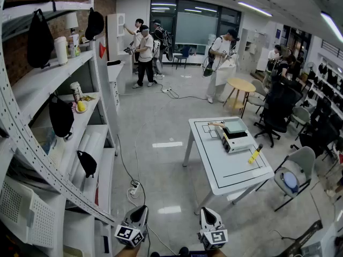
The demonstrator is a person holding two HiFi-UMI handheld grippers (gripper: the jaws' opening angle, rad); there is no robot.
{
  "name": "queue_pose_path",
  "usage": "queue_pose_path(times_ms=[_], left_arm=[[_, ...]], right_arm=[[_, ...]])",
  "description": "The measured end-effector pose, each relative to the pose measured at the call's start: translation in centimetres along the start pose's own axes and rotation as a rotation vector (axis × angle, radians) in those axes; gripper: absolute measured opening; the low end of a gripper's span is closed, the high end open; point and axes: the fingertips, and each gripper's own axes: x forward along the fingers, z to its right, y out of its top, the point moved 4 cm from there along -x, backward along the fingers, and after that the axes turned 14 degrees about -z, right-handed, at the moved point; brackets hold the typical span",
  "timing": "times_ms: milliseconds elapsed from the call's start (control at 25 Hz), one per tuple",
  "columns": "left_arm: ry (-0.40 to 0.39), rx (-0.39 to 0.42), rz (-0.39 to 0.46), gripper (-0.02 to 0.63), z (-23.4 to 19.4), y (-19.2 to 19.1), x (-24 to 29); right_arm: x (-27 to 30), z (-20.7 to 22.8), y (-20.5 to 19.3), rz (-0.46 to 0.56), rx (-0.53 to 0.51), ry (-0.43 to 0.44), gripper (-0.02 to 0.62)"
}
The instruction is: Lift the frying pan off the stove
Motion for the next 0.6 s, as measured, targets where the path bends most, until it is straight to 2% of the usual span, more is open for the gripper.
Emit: queue_pose_path(times_ms=[200,400,480,520,600], left_arm=[[0.006,-0.022,-0.046,0.017,-3.3,-1.6,-1.7],[0.027,-0.015,-0.009,0.02,-2.3,-0.4,-2.1],[0.025,-0.013,-0.007,0.094,-1.3,0.1,-2.0],[0.02,-0.006,-0.011,0.115,-0.7,0.3,-1.9],[0.016,0.003,-0.021,0.115,0.1,0.2,-2.2]], right_arm=[[0.3,-3.8,1.5,0.002,0.008,0.018,0.021],[-0.3,-3.6,2.5,0.04,-0.017,0.062,0.029],[-0.3,-2.8,3.1,0.048,-0.021,0.066,0.125],[-0.4,-2.5,3.4,0.056,-0.022,0.069,0.133],[-0.8,-2.3,3.9,0.069,-0.023,0.078,0.133]])
